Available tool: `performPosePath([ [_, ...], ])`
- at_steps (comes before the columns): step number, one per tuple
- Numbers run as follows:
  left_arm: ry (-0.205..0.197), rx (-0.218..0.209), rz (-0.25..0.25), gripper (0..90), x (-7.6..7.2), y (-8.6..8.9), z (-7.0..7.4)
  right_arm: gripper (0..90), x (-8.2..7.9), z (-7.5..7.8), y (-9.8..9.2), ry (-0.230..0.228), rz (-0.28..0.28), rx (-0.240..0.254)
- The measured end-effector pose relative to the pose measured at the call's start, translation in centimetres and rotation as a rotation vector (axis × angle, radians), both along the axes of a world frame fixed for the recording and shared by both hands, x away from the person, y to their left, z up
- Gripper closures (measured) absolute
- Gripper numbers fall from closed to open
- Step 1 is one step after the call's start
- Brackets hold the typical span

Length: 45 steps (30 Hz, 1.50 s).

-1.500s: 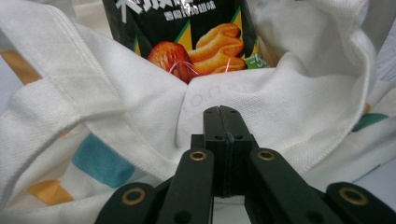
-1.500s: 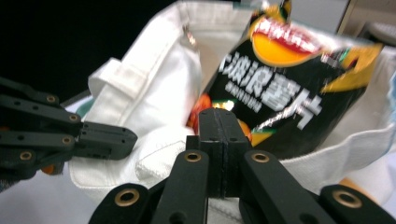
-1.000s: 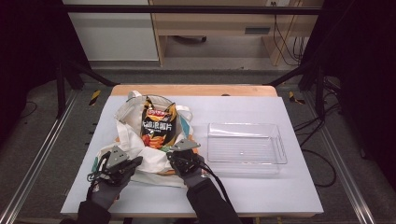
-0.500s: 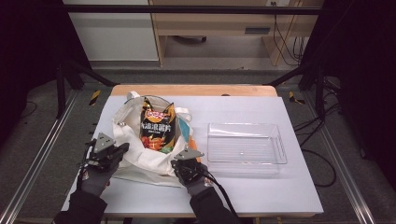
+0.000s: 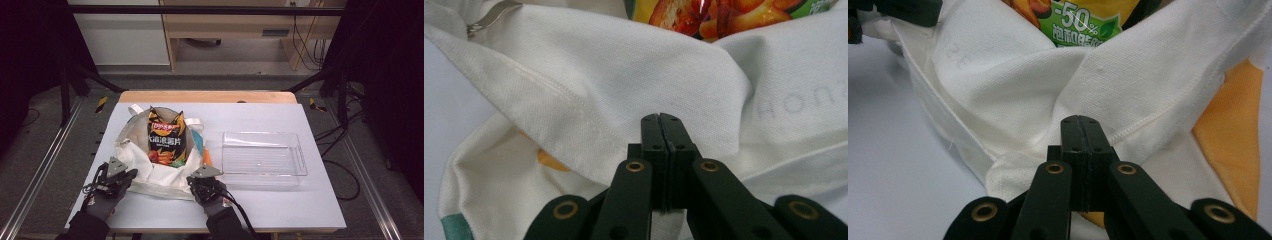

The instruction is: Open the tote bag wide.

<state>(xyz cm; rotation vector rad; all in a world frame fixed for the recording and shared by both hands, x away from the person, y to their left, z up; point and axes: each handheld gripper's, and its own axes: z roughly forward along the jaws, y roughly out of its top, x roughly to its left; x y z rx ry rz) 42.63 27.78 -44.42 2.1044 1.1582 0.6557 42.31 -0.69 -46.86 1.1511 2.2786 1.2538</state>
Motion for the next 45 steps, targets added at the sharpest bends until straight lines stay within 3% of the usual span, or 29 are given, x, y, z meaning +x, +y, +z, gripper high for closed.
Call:
performPosePath([
  [20,0.046,0.014,-0.017,89.3,-0.7,-0.2,-0.9,90.0,-0.9,-0.1,-1.2,0.004,-0.020,0.015],
  [30,0.048,0.013,-0.019,89.3,-0.6,-0.2,-1.0,90.0,-0.3,3.3,-1.7,-0.108,-0.080,0.038],
  [32,0.048,0.008,-0.020,89.3,-0.6,-0.1,-1.0,89.8,0.1,2.9,-1.3,-0.114,-0.111,0.013],
  [36,0.048,0.001,-0.023,89.2,-0.6,0.0,-0.9,89.2,0.3,1.1,-0.8,-0.082,-0.145,-0.035],
  [45,0.037,-0.031,-0.030,89.3,-0.7,0.3,-0.4,90.0,0.2,-0.4,-0.7,-0.074,-0.142,-0.082],
])
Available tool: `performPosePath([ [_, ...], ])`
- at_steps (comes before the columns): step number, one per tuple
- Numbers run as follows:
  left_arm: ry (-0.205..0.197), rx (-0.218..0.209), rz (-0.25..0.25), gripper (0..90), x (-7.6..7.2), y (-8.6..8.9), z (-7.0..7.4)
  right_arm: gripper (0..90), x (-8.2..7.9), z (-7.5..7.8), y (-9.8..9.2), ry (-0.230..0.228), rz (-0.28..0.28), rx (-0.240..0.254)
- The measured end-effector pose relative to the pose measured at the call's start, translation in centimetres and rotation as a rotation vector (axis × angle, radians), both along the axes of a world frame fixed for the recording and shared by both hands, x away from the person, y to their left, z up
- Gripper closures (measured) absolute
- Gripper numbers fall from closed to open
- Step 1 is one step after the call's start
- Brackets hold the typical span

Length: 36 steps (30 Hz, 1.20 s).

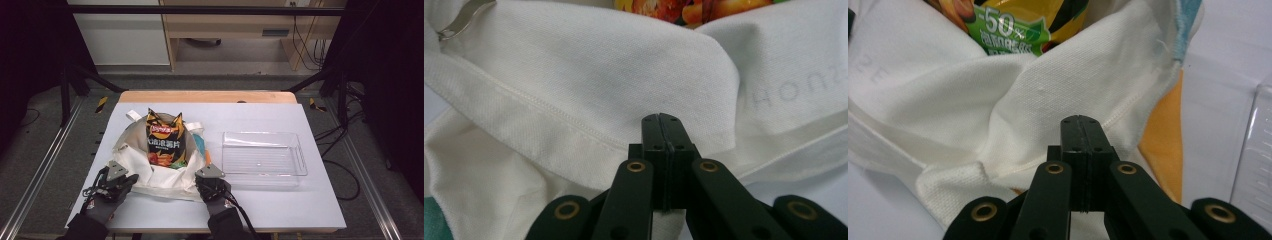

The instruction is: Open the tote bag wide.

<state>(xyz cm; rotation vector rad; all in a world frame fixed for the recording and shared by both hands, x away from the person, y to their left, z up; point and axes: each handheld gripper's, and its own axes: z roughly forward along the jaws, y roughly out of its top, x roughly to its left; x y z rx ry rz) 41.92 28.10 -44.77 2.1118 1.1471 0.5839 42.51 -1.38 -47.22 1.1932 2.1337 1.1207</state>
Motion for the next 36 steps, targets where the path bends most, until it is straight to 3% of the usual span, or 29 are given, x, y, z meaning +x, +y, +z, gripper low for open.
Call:
performPosePath([
  [4,-0.035,-0.041,0.005,89.3,-0.1,0.5,1.2,90.0,0.0,-0.5,0.1,0.006,0.005,-0.012],
  [8,-0.095,-0.101,0.046,89.3,0.4,1.5,3.2,90.0,0.1,-0.7,0.1,0.015,0.004,-0.015],
  [12,-0.170,-0.095,0.108,89.3,2.1,2.6,5.2,90.0,0.2,-1.0,0.1,0.015,0.011,-0.014],
  [15,-0.198,-0.062,0.143,89.3,4.3,3.1,5.5,90.0,0.2,-1.1,0.0,0.009,0.013,-0.008],
  [21,-0.146,-0.021,0.209,89.3,6.9,4.2,3.8,90.0,0.1,-1.3,-0.1,0.008,0.012,0.008],
  [29,-0.105,0.017,0.216,89.4,6.7,4.9,0.9,90.0,-0.1,-1.5,-0.2,-0.005,0.005,0.024],
  [33,-0.092,0.018,0.206,89.4,6.5,4.8,0.3,90.0,-0.2,-1.5,-0.3,-0.007,-0.002,0.029],
  [34,-0.039,0.016,0.191,89.5,6.7,4.8,0.0,90.0,-0.2,-1.5,-0.3,-0.008,-0.002,0.029],
  [35,-0.012,0.025,0.186,89.4,6.8,4.7,-0.4,90.0,-0.2,-1.5,-0.4,-0.009,-0.002,0.024],
  [36,-0.027,0.047,0.181,89.4,6.6,4.5,-1.0,90.0,-0.2,-1.4,-0.4,-0.009,-0.004,0.023],
])
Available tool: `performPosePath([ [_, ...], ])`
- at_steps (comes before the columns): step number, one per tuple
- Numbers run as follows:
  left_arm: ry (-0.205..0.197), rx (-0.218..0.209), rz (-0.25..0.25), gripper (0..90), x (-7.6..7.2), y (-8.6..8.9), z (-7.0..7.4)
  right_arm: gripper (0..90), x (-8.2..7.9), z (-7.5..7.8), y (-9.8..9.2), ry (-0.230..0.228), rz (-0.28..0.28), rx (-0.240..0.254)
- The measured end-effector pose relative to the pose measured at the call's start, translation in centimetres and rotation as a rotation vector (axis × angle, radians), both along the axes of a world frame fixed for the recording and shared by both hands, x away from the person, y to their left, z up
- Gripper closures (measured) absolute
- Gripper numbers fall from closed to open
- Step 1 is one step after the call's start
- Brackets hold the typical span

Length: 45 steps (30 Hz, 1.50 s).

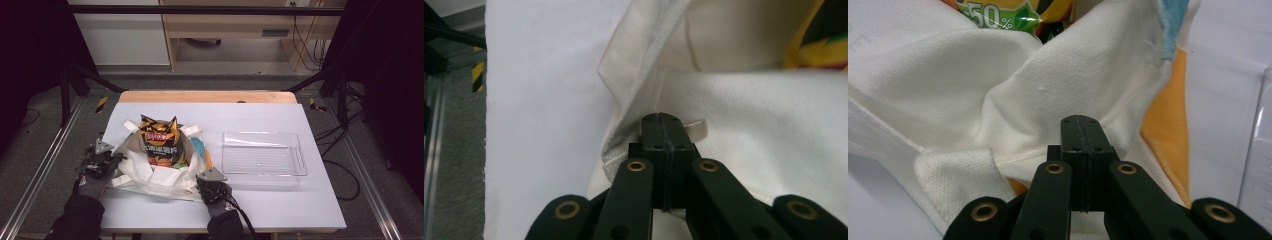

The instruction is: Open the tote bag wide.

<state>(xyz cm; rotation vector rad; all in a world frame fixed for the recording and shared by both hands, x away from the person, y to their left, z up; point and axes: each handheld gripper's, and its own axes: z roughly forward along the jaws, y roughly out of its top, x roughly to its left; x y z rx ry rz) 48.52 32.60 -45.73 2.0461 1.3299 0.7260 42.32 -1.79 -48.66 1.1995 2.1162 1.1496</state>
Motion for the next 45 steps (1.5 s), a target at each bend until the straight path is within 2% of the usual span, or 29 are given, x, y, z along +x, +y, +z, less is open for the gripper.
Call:
performPosePath([
  [1,-0.007,0.006,-0.003,89.5,-0.1,0.0,0.0,90.0,0.0,0.0,-0.1,0.003,-0.002,0.000],
  [7,0.000,-0.026,0.002,89.4,-0.1,0.2,-0.1,90.0,-0.2,0.1,-0.8,0.010,-0.040,0.013],
  [12,-0.011,-0.028,-0.001,89.4,-0.2,0.3,-0.3,90.0,-0.3,0.1,-0.7,-0.002,-0.038,0.011],
  [16,-0.013,-0.028,-0.001,89.4,-0.2,0.3,-0.3,90.0,-0.5,0.8,-0.7,-0.054,-0.027,0.013],
  [19,-0.014,-0.025,-0.001,89.4,-0.2,0.3,-0.3,90.0,-0.4,1.3,-0.7,-0.094,-0.073,0.027],
  [21,-0.014,-0.029,-0.002,89.4,-0.2,0.3,-0.3,90.0,-0.2,1.2,-0.8,-0.093,-0.096,0.023],
  [28,-0.019,-0.021,-0.005,89.4,-0.3,0.2,-0.3,90.0,0.0,0.3,-0.8,-0.047,-0.117,-0.019],
  [30,-0.020,-0.019,-0.005,89.3,-0.3,0.2,-0.3,90.0,0.3,0.1,-0.8,-0.015,-0.118,-0.032],
  [32,-0.022,-0.021,-0.006,89.3,-0.4,0.2,-0.3,90.0,0.7,-0.4,-0.7,0.037,-0.129,-0.072],
  [34,-0.025,-0.020,-0.008,89.2,-0.3,0.2,-0.3,90.0,0.7,-0.3,-0.8,0.044,-0.124,-0.060],
  [39,-0.034,-0.023,-0.010,87.8,-0.4,0.2,-0.2,90.0,0.1,0.0,-1.2,-0.001,-0.106,-0.031],
  [45,-0.066,-0.075,-0.008,83.6,-0.9,0.6,0.9,85.9,-1.2,1.9,-1.5,-0.088,-0.050,0.019],
])
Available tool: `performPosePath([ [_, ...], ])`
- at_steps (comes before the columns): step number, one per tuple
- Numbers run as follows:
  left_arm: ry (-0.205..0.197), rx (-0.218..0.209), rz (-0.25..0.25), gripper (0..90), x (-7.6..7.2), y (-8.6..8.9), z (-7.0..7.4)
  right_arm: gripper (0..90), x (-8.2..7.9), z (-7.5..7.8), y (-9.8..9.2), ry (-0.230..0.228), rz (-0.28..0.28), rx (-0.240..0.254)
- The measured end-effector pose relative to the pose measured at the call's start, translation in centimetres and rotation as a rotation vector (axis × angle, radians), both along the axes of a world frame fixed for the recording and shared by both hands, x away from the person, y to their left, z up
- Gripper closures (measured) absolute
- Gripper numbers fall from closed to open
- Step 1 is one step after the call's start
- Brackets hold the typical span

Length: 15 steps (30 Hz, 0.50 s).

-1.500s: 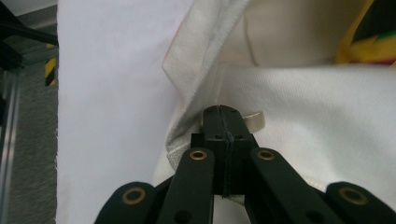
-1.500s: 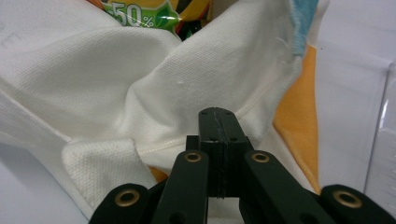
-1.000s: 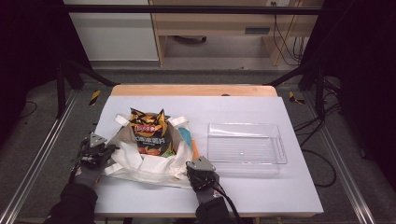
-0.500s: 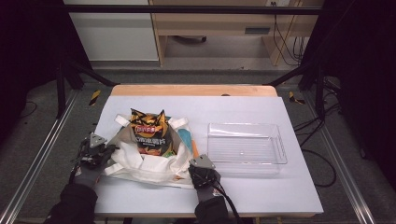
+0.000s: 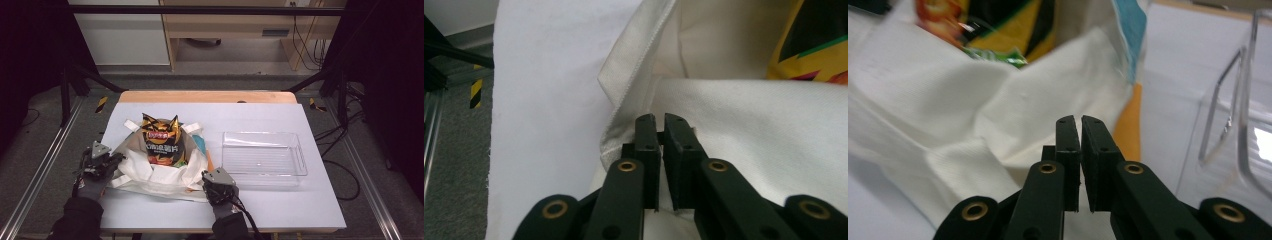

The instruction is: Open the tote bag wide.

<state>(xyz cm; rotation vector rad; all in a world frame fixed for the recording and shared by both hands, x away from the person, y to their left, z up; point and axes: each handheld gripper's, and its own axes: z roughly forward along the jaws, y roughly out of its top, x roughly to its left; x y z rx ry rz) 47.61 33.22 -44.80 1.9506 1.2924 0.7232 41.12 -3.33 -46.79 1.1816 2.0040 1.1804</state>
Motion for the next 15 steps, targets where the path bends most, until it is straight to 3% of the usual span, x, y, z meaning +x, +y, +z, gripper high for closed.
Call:
performPosePath([
  [4,-0.042,-0.028,-0.003,75.3,-0.6,0.2,1.3,79.3,-0.5,1.5,0.6,-0.051,0.054,0.022],
  [11,-0.137,-0.089,-0.006,63.3,-1.8,0.1,3.8,65.6,-0.1,3.4,0.9,-0.076,0.116,0.068],
  [15,-0.157,-0.132,-0.009,55.2,-2.2,-0.3,4.9,57.7,0.3,4.5,0.5,-0.092,0.132,0.092],
])
